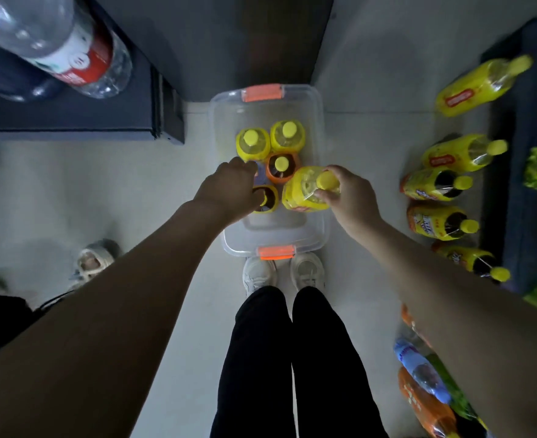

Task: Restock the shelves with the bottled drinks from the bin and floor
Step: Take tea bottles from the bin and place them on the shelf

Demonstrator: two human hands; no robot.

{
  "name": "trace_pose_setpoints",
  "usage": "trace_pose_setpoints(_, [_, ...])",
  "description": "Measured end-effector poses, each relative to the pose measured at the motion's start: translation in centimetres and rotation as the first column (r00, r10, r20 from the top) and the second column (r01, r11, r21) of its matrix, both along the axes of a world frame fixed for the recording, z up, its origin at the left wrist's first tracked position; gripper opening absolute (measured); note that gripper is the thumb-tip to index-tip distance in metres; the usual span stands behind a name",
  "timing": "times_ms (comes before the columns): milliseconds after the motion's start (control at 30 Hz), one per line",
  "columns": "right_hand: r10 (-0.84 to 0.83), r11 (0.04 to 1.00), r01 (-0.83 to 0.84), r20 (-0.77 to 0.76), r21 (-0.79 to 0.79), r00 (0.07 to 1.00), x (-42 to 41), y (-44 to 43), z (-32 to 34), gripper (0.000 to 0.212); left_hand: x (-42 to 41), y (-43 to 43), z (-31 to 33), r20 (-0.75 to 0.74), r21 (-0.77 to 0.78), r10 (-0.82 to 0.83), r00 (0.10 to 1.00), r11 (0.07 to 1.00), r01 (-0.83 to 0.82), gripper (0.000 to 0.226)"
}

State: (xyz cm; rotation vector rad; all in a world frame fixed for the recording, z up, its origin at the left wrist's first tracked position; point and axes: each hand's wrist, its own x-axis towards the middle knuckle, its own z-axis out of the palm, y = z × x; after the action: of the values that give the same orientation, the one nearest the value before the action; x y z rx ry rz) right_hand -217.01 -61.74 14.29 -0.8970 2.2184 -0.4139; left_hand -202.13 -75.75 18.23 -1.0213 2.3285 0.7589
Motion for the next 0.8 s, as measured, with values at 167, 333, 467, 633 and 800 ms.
trace_pose_setpoints(167, [-0.099,0.993,0.095,-0.046,-0.074,0.994,-1.5,0.7,9.3,0.049,-1.8,-0.2,8.2,-0.111,-0.047,-0.058,0.992,0.997,0.053,0.041])
trace_pose_setpoints(333, [-0.267,0.951,0.250,-0.077,-0.182,0.961,-2.8,2.4,20.4,0.044,-3.6,0.5,17.7,-0.217,-0.073,-0.152,0.964,0.988,0.139,0.048])
trace_pose_setpoints(467, [-0.404,0.888,0.360,-0.111,-0.285,0.908,-3.6,4.7,30.2,0.039,-5.0,1.5,25.4,-0.302,-0.089,-0.230,0.925,0.973,0.212,0.047])
trace_pose_setpoints(633, [-0.539,0.807,0.442,-0.182,-0.392,0.822,-4.4,8.0,41.5,0.028,-6.8,3.1,35.3,-0.437,-0.080,-0.263,0.860,0.964,0.254,0.049])
trace_pose_setpoints(800, [-0.643,0.718,0.442,-0.270,-0.538,0.716,-4.1,12.2,52.7,0.033,-8.4,6.2,44.3,-0.556,-0.063,-0.270,0.786,0.957,0.284,0.047])
